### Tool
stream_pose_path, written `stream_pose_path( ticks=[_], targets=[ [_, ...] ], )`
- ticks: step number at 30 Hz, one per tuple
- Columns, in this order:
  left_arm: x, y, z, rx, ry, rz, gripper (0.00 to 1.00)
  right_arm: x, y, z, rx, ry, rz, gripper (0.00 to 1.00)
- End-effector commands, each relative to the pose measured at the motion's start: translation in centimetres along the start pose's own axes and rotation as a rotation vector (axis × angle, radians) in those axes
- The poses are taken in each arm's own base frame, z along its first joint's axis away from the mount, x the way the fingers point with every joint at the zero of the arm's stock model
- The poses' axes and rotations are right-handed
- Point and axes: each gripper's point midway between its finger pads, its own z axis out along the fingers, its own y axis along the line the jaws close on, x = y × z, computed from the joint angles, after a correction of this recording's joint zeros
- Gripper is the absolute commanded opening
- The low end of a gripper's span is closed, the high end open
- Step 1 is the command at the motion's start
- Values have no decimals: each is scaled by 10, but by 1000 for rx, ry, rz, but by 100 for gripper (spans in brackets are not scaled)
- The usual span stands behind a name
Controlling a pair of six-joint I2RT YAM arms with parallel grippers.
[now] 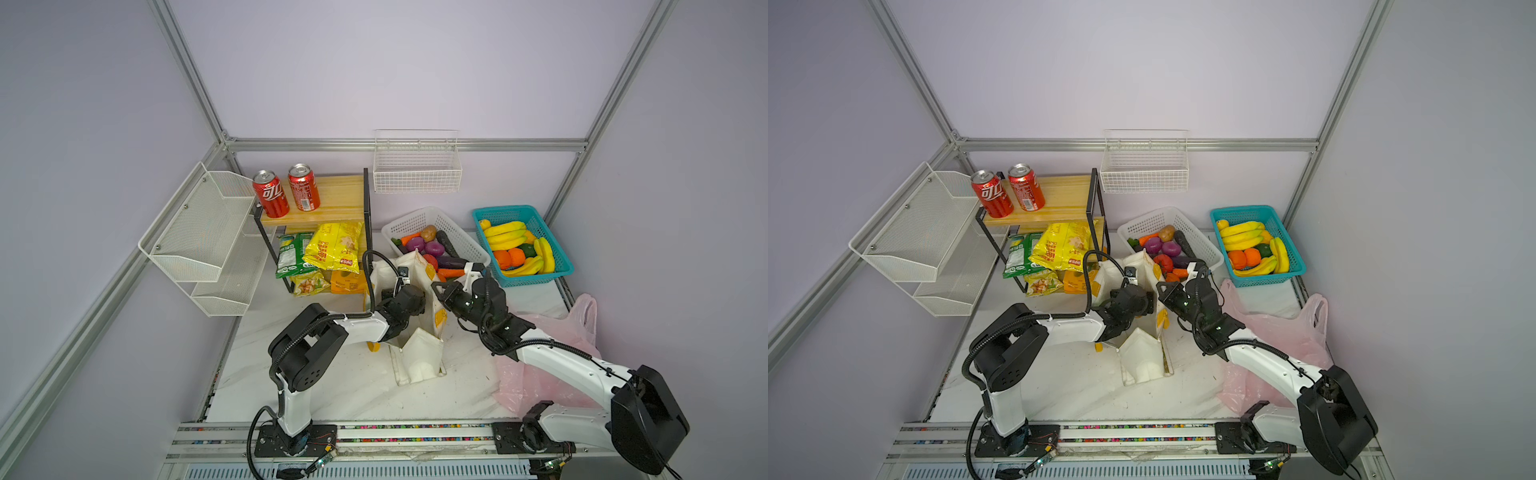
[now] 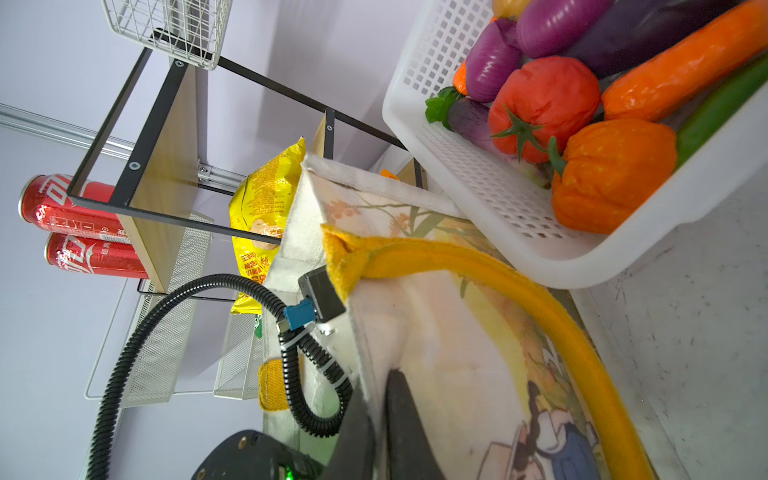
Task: Place the mixed food into the grocery bags and tie them
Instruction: 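Lower the Fanta can into the tote bag with the left gripper, then open the left gripper and withdraw it toward the snack shelf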
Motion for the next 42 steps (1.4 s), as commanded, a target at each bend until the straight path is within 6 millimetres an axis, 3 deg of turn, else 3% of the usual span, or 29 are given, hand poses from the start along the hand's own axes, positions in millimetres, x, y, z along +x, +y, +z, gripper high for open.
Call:
stream_pose_path(
  ticks=[1, 10, 20, 30, 33, 35, 38, 42],
  targets=[
    [-28, -4, -16, 55, -56, -41, 97, -7, 1, 0, -3, -29, -14, 0],
    [-49, -6, -39, 95, -68, -52, 100, -9, 1, 4, -4, -35, -31, 0],
    [-93, -8, -78, 134, -112, -48, 100, -11, -1, 4, 2, -45, -37, 0],
    [-145, -8, -136, 221, -175, -40, 98, -15, 0, 3, 4, -63, -50, 0],
    [-170, -6, -168, 269, -214, -41, 96, -16, 2, 4, 2, -65, -62, 0],
    [-182, 1, -187, 272, -229, -31, 96, -16, 3, 5, 6, -62, -79, 2],
    [-196, 26, -217, 248, -260, -23, 96, -19, 4, 3, 25, -70, -118, 15],
    [-204, 82, -247, 171, -262, -67, 96, -27, 11, -7, 27, -101, -190, 40]
  ],
)
